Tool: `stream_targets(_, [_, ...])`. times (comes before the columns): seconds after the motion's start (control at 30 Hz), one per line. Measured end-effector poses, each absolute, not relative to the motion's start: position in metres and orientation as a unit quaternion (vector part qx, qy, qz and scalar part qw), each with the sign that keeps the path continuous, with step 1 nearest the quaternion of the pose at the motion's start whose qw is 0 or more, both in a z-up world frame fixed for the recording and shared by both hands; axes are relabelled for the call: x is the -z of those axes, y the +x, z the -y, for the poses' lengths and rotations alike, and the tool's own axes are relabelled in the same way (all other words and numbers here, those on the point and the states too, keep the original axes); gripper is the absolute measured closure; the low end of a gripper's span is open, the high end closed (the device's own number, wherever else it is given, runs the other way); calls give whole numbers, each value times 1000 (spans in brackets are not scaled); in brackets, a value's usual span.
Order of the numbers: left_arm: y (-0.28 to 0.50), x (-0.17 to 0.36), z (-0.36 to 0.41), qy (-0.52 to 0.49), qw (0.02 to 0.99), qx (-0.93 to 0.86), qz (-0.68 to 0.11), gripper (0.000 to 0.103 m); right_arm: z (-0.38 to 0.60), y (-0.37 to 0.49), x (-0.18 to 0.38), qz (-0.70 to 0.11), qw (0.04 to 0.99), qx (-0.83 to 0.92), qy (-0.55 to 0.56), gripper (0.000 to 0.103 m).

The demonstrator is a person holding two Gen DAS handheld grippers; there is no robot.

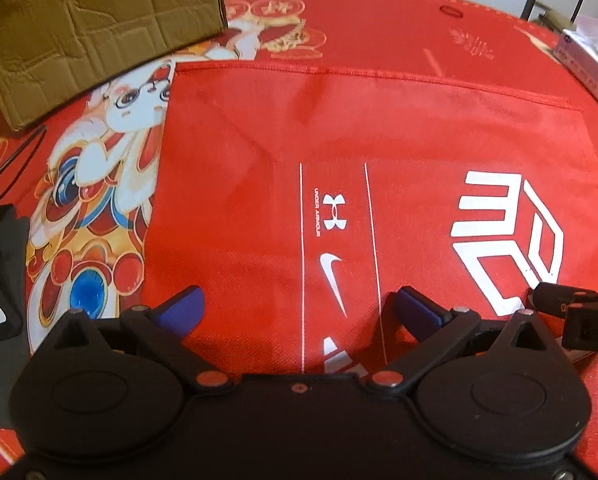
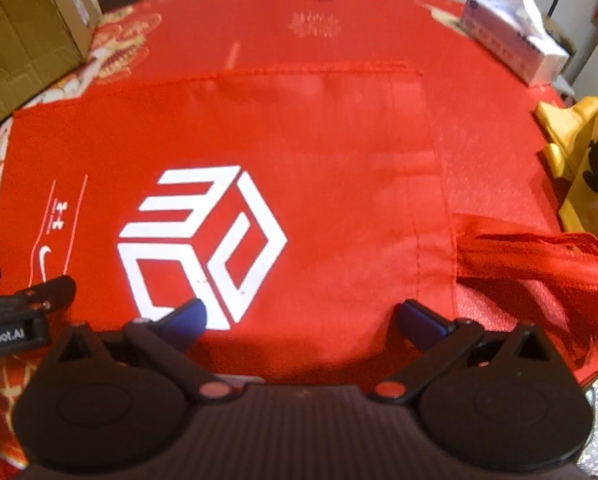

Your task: Fold shopping bag

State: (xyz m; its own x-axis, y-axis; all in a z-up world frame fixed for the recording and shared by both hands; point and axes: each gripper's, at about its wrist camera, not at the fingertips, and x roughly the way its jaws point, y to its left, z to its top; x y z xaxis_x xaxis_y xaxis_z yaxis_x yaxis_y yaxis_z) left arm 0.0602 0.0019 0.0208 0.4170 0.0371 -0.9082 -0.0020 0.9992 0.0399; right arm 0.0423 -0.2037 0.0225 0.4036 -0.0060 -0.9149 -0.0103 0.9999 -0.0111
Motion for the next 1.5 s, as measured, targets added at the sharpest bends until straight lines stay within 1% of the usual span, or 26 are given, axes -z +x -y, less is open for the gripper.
stream_targets(0.2, [57, -22, -1, 17, 842, -11, -539, 0, 203, 48, -23, -567, 824, 0, -8, 1])
stream_targets(0.5, [59, -22, -1, 21, 841, -3, -541, 0, 204, 49, -24, -570, 822, 1, -5, 1])
stream_targets(0.7, [61, -21, 0, 34, 848, 18, -529, 0, 203, 50, -24, -571, 821, 0, -5, 1])
stream_targets(0.93, [65, -23, 2, 24, 837, 3, -547, 0, 203, 50, -24, -568, 823, -4, -10, 1])
stream_targets(1.37, [73, -25, 2, 27, 818, 10, -574, 0, 203, 38, -23, -536, 844, -16, -17, 1])
stream_targets(1.5, [64, -31, -4, 16, 823, 14, -567, 0, 205, 30, -23, -520, 853, -25, -22, 1])
